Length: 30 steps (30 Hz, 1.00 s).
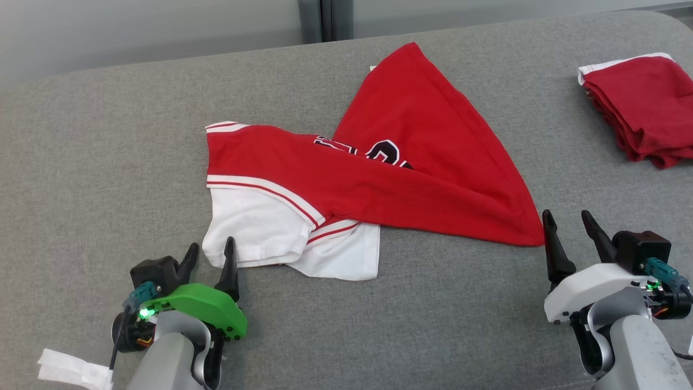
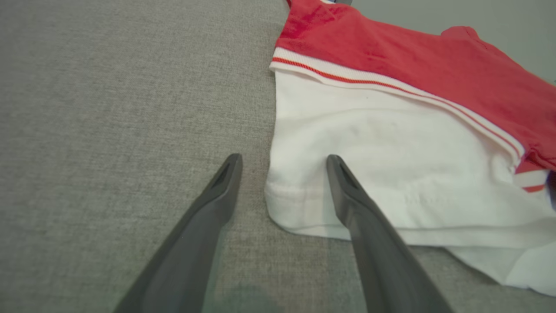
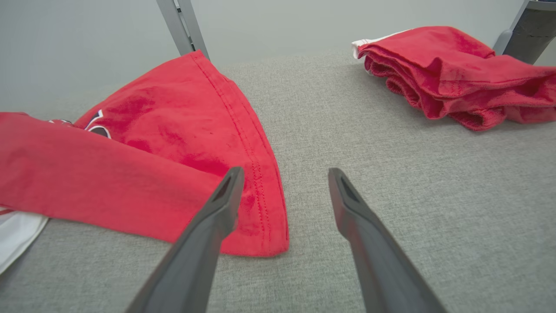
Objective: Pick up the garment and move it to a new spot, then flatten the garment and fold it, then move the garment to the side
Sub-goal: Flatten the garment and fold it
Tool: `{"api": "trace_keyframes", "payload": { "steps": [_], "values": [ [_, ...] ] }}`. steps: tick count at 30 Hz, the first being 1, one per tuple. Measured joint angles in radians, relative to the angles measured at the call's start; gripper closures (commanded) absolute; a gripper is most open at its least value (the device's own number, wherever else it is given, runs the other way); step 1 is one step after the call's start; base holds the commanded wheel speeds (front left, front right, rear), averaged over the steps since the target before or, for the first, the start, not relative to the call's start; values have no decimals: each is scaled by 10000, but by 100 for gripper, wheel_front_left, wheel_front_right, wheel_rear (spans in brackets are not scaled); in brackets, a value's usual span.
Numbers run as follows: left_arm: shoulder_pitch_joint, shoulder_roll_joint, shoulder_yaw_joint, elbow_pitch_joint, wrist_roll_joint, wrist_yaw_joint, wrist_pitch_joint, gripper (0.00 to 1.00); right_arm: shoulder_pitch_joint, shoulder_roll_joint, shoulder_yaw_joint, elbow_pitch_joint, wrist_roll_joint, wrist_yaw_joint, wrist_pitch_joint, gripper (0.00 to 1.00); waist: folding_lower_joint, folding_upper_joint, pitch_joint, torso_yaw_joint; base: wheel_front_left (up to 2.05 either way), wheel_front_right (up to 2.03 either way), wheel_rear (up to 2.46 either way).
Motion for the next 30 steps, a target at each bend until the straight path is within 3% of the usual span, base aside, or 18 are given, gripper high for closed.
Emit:
{"api": "trace_keyframes", "payload": {
  "steps": [4, 6, 11, 19, 26, 30],
  "values": [
    [-337, 69, -307, 408, -217, -31, -10, 0, -7, -2, -15, 40, -2, 0, -27, 0, 0, 0, 98, -65, 0, 0, 0],
    [-430, 104, -539, 485, -311, -33, -12, 48, -25, -2, -25, 69, 0, 0, -40, 0, 0, 0, 108, -75, 0, 0, 0],
    [-519, 161, -1058, 412, -560, -35, -25, 98, -59, -2, -84, 128, 13, 0, -117, 0, 0, 0, 97, -30, 0, 0, 0],
    [-212, 491, -1024, -1467, -140, -40, -71, 100, -63, -2, -282, 253, 19, 0, -257, 0, 0, 0, -113, 187, 0, 0, 0],
    [1477, 721, -1037, -3641, 326, 102, -61, 100, 151, 0, -403, 360, 104, 0, -307, 0, 0, 0, -505, 459, 0, 0, 0],
    [2529, 763, -1137, -4707, 111, 238, 571, 100, 311, 0, -443, 414, 188, 0, -374, 0, 0, 0, -711, 615, 0, 0, 0]
  ]
}}
